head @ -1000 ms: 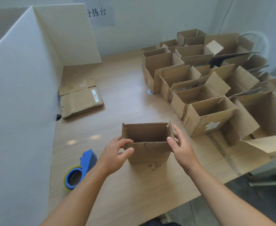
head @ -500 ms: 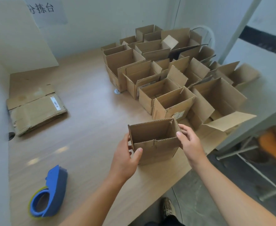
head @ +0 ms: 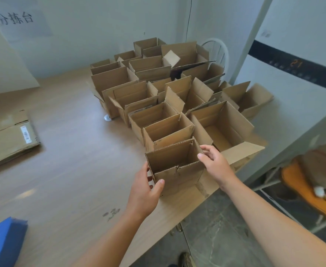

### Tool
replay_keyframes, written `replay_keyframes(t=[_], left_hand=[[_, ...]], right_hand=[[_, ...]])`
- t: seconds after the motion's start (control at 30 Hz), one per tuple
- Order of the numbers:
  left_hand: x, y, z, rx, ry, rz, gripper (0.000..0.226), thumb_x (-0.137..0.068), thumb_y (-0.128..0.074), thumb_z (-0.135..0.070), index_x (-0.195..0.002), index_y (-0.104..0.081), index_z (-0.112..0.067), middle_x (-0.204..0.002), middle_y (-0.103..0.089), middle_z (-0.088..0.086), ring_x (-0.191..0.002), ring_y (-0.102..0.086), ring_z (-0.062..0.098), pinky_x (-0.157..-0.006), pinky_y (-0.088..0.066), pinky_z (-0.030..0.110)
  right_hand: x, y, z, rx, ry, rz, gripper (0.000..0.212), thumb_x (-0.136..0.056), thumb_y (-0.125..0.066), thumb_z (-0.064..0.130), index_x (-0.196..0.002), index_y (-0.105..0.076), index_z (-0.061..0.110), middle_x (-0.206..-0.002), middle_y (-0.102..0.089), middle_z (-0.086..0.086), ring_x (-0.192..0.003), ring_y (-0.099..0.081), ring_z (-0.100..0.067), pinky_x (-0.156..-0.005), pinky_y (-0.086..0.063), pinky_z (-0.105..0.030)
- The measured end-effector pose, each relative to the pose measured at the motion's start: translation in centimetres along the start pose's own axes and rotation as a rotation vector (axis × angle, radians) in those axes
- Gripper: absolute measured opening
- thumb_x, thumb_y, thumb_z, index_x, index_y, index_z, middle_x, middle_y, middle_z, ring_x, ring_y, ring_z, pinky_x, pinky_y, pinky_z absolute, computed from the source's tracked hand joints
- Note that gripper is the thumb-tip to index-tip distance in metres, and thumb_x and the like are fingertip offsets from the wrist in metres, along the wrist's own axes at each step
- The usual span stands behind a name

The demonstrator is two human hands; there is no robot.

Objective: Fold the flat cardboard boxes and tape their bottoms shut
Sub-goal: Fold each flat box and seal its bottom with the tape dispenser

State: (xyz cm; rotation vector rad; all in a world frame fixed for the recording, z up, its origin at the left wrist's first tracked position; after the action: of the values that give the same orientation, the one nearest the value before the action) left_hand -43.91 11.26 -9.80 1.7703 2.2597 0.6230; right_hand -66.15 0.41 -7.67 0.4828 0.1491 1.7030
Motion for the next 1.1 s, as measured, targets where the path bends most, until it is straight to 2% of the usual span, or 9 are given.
replay_keyframes(t=[0.17, 0.27, 0.43, 0.6, 0.7, 0.83, 0.97, 1.03, 1.1], left_hand=[[-0.8, -2.9, -1.3, -0.005, 0.055, -0.095, 0.066, -0.092, -0.064, -0.028, -0.147, -0.031, -0.041, -0.138, -0.048, -0.016, -0.121, -0.051, 0.007, -0.096, -0.05, 0.035], [-1.1, -4.2, -2.2, -0.013, 0.082, -0.142, 0.067, -0.092, -0.064, -0.029, -0.148, -0.03, -0.041, -0.142, -0.046, -0.014, -0.127, -0.048, 0.011, -0.103, -0.049, 0.043], [-1.9, -5.5, -2.7, -0.039, 0.132, -0.198, 0.072, -0.092, -0.064, -0.031, -0.151, -0.024, -0.04, -0.147, -0.043, -0.013, -0.132, -0.045, 0.012, -0.106, -0.047, 0.048], [-2.4, -6.8, -2.9, -0.041, 0.16, -0.191, 0.074, -0.093, -0.065, -0.032, -0.153, -0.021, -0.035, -0.15, -0.042, -0.01, -0.131, -0.047, 0.012, -0.105, -0.046, 0.04], [-2.5, -7.2, -3.2, -0.028, 0.155, -0.209, 0.073, -0.094, -0.064, -0.029, -0.154, -0.022, -0.032, -0.148, -0.044, -0.007, -0.128, -0.049, 0.013, -0.104, -0.047, 0.041], [-2.6, -6.6, -3.5, -0.086, 0.15, -0.272, 0.08, -0.091, -0.069, -0.031, -0.154, -0.02, -0.033, -0.149, -0.04, -0.004, -0.129, -0.047, 0.018, -0.106, -0.046, 0.047], [-3.3, -6.3, -4.5, -0.383, 0.059, -0.245, 0.066, -0.09, -0.069, -0.032, -0.148, -0.038, -0.022, -0.154, -0.027, -0.002, -0.141, -0.032, 0.017, -0.115, -0.032, 0.037], [-3.6, -6.2, -4.8, -0.465, 0.032, -0.219, 0.05, -0.09, -0.07, -0.029, -0.136, -0.052, -0.022, -0.154, -0.026, -0.001, -0.14, -0.034, 0.019, -0.113, -0.033, 0.036], [-3.5, -6.0, -4.4, -0.41, 0.082, -0.221, 0.051, -0.09, -0.07, -0.028, -0.137, -0.051, -0.022, -0.151, -0.032, 0.0, -0.136, -0.04, 0.021, -0.112, -0.039, 0.038]], right_hand=[[-3.7, 2.2, -0.2, 0.008, 0.002, 0.097, 0.04, -0.087, -0.059, 0.044, -0.127, -0.057, 0.038, -0.119, -0.063, 0.015, -0.113, -0.06, -0.01, -0.1, -0.05, -0.042], [-5.5, 3.0, -0.6, -0.028, 0.008, 0.139, 0.05, -0.077, -0.058, 0.051, -0.125, -0.059, 0.04, -0.114, -0.064, 0.015, -0.11, -0.062, -0.012, -0.099, -0.051, -0.049], [-7.1, 3.6, 0.1, -0.075, 0.043, 0.221, 0.048, -0.089, -0.059, 0.038, -0.137, -0.055, 0.035, -0.123, -0.059, 0.011, -0.117, -0.058, -0.01, -0.106, -0.046, -0.045], [-7.4, 5.3, 0.1, -0.021, 0.118, 0.229, 0.049, -0.092, -0.06, 0.039, -0.14, -0.051, 0.034, -0.133, -0.055, 0.01, -0.126, -0.05, -0.006, -0.11, -0.042, -0.038], [-7.4, 6.4, -0.3, 0.051, 0.18, 0.191, 0.044, -0.097, -0.058, 0.033, -0.141, -0.05, 0.031, -0.137, -0.053, 0.009, -0.129, -0.046, -0.008, -0.109, -0.042, -0.036], [-7.0, 7.6, -0.8, 0.09, 0.23, 0.121, 0.041, -0.097, -0.06, 0.031, -0.137, -0.053, 0.029, -0.129, -0.056, 0.006, -0.119, -0.055, -0.011, -0.1, -0.05, -0.034], [-6.8, 7.9, -0.8, 0.124, 0.255, 0.114, 0.04, -0.097, -0.06, 0.034, -0.136, -0.054, 0.028, -0.129, -0.056, 0.006, -0.117, -0.056, -0.012, -0.098, -0.052, -0.033], [-6.6, 7.6, -0.8, 0.147, 0.244, 0.145, 0.039, -0.097, -0.059, 0.036, -0.136, -0.054, 0.031, -0.129, -0.056, 0.008, -0.119, -0.054, -0.011, -0.1, -0.05, -0.033], [-6.3, 7.0, -1.0, 0.144, 0.204, 0.181, 0.046, -0.097, -0.059, 0.036, -0.142, -0.048, 0.033, -0.13, -0.054, 0.012, -0.122, -0.051, -0.009, -0.103, -0.046, -0.033]])
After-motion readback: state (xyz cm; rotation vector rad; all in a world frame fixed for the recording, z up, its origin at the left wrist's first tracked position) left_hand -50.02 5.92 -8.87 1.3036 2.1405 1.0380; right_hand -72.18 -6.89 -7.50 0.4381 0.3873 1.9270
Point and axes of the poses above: each hand's wrist, its own x-axis away from the middle knuckle, its own y-axis out of the back of the hand, z = x × y, the point moved 7 cm from there along -x, towards the middle knuckle
